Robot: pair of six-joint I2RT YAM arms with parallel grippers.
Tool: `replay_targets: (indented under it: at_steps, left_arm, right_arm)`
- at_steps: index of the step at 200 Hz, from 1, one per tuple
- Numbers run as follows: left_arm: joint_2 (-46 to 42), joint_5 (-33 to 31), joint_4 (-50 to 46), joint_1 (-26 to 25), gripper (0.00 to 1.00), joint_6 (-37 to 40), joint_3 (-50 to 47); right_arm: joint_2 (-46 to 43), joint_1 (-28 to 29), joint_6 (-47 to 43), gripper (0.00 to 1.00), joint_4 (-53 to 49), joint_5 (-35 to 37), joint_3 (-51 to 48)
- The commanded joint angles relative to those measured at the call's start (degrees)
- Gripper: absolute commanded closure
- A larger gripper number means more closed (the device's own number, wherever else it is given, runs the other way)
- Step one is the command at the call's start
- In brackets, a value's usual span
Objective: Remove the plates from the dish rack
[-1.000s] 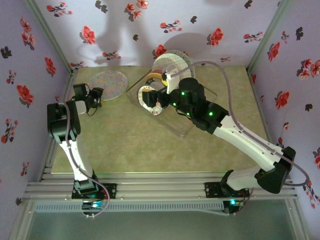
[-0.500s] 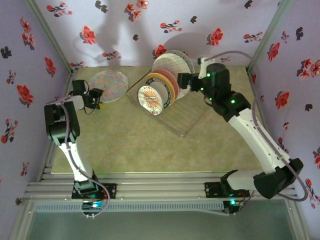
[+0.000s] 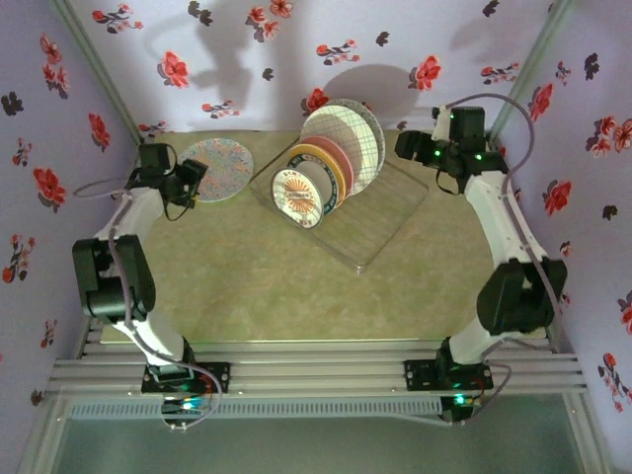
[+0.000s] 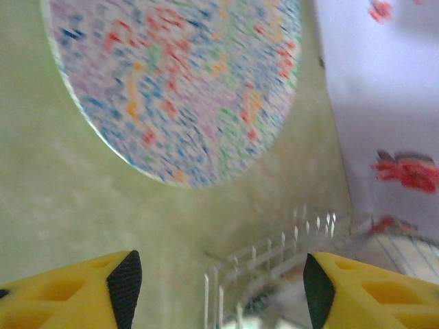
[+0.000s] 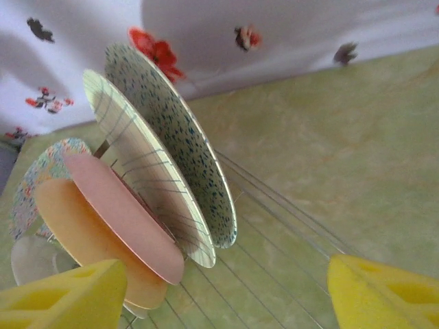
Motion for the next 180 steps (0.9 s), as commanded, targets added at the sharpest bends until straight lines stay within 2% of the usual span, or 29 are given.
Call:
replay_targets:
  at_steps: [1, 27, 82, 129, 180]
  left_arm:
    - [-7.1, -5.2, -6.5, -6.1, 0.32, 5.9, 0.7]
    - [-14.5, -8.7, -7.0, -13.9, 0.30, 8.9, -1.5]
    - [-27.5, -10.0, -1.8, -27.1, 0.32, 13.5, -7.2]
    - [-33.0, -10.2, -3.4, -29.2, 0.33, 13.1, -8.0]
    - [-33.5, -10.0, -3.3, -29.7, 0.33, 14.6, -6.4]
  right_arm:
    - [4.8, -0.9, -2.0, 0.27, 3.8, -10.8, 4.3]
    - [11.5, -1.2, -6.3, 0.34, 2.6, -16.0, 8.9]
    - [20.5, -1.2, -14.4, 0.42, -1.0, -18.4, 16.9]
    - [24.1, -1.4, -17.8, 0.50, -3.0, -18.1, 20.1]
    - [26.3, -1.5, -20.8, 0.55, -4.2, -19.8, 22.2]
